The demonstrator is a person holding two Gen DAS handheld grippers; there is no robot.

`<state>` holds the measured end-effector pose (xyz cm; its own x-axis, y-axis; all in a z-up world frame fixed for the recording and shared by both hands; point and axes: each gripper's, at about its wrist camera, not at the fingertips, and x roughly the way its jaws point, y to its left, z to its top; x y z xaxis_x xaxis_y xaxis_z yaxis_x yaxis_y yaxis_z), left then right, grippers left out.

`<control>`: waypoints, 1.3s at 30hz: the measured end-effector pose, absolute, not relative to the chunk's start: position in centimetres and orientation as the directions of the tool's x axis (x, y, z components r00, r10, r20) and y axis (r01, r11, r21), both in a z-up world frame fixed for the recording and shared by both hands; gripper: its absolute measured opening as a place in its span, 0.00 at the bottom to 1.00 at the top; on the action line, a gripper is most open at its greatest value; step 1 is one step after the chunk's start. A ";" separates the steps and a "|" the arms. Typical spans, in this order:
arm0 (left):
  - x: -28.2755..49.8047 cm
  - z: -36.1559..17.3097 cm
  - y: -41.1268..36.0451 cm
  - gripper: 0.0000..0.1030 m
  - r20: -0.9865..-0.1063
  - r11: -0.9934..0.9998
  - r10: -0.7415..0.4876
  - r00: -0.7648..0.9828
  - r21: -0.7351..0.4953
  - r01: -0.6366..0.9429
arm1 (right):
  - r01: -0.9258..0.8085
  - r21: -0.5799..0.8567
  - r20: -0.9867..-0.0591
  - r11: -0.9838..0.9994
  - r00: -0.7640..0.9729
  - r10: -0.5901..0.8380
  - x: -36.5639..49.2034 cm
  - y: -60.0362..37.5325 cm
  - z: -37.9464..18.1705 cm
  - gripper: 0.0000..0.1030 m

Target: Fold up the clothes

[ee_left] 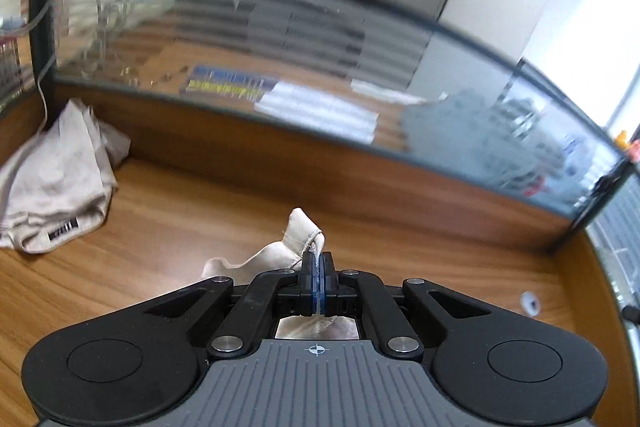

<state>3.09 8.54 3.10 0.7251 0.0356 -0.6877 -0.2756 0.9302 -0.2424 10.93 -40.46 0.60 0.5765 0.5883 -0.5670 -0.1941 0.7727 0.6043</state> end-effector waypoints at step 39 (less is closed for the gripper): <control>-0.5 -0.1 10.4 0.03 -0.727 0.882 0.180 0.662 -0.178 -0.436 | -0.787 -0.043 -0.882 0.616 0.320 0.346 5.3 -22.9 -12.3 0.12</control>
